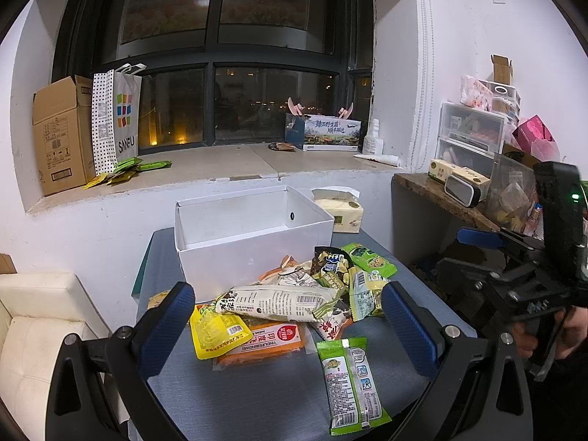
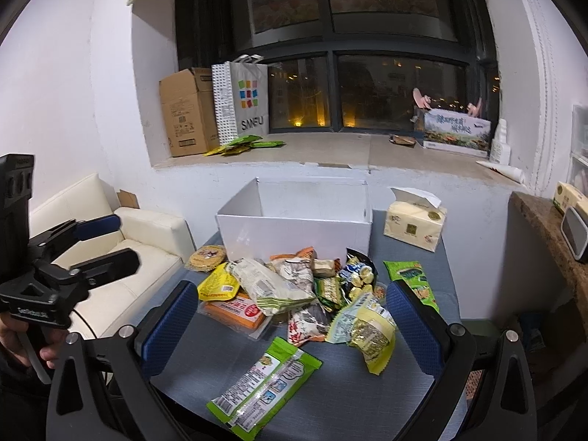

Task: Organize snacks
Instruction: 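Grasp the green seaweed snack pack with the right gripper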

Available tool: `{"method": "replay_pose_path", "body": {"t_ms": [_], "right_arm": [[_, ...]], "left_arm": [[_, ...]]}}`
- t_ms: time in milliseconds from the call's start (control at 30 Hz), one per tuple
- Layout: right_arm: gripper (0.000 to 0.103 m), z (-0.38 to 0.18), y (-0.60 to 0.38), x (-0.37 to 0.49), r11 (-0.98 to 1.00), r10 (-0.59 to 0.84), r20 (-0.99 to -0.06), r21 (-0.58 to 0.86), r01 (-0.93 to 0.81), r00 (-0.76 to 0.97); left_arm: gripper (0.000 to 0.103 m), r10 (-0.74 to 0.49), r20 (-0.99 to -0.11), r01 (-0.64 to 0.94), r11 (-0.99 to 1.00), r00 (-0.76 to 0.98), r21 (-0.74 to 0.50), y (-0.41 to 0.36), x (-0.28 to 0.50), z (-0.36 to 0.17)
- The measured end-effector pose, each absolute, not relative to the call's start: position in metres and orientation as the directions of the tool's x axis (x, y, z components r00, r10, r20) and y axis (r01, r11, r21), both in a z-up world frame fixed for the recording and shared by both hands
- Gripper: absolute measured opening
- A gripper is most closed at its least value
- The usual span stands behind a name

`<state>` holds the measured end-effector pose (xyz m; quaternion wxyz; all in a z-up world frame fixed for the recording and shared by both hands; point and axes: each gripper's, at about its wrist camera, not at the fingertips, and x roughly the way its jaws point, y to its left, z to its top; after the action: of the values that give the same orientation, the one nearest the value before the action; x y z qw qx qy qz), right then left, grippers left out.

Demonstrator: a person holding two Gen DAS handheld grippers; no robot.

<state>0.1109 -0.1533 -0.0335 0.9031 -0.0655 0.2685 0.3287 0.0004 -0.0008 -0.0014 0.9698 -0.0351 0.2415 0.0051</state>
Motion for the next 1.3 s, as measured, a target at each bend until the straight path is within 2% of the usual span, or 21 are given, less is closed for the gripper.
{"method": "replay_pose_path", "body": {"t_ms": [233, 433, 567, 900, 1000, 1067, 1100, 1200, 1300], "right_arm": [[0.103, -0.050, -0.179, 0.164, 0.823, 0.484, -0.584, 0.052, -0.565, 0.651], [0.103, -0.091, -0.193, 0.260, 0.867, 0.382, -0.697, 0.044, -0.496, 0.606], [0.103, -0.134, -0.189, 0.332, 0.888, 0.328, -0.787, 0.068, -0.455, 0.522], [0.102, -0.188, -0.161, 0.402, 0.888, 0.315, -0.876, 0.136, -0.439, 0.365], [0.095, -0.200, -0.151, 0.402, 0.893, 0.253, -0.902, 0.078, -0.443, 0.351], [0.083, -0.202, -0.147, 0.399, 0.892, 0.214, -0.905, 0.028, -0.452, 0.366], [0.067, -0.202, -0.147, 0.397, 0.893, 0.198, -0.906, 0.010, -0.449, 0.375], [0.064, -0.201, -0.160, 0.394, 0.889, 0.300, -0.896, 0.138, -0.436, 0.328], [0.064, -0.192, -0.175, 0.387, 0.899, 0.311, -0.871, 0.140, -0.416, 0.380]], "left_arm": [[0.103, -0.016, -0.474, -0.018, 0.998, 0.880, -0.066, 0.001, 0.001, -0.006], [0.103, -0.017, -0.491, -0.023, 0.997, 0.871, -0.074, 0.005, 0.005, -0.013], [0.103, -0.013, -0.505, -0.027, 0.997, 0.863, -0.071, 0.007, 0.008, -0.019], [0.103, 0.006, -0.543, -0.064, 0.994, 0.839, -0.087, 0.022, 0.015, -0.035], [0.103, 0.009, -0.553, -0.068, 0.994, 0.833, -0.086, 0.024, 0.016, -0.039], [0.103, 0.012, -0.560, -0.070, 0.994, 0.828, -0.081, 0.027, 0.016, -0.043], [0.103, 0.015, -0.564, -0.071, 0.994, 0.826, -0.078, 0.029, 0.016, -0.045], [0.103, 0.024, -0.579, -0.085, 0.993, 0.815, -0.079, 0.043, 0.017, -0.053], [0.103, 0.037, -0.605, -0.114, 0.989, 0.795, -0.090, 0.064, 0.023, -0.062]]}}
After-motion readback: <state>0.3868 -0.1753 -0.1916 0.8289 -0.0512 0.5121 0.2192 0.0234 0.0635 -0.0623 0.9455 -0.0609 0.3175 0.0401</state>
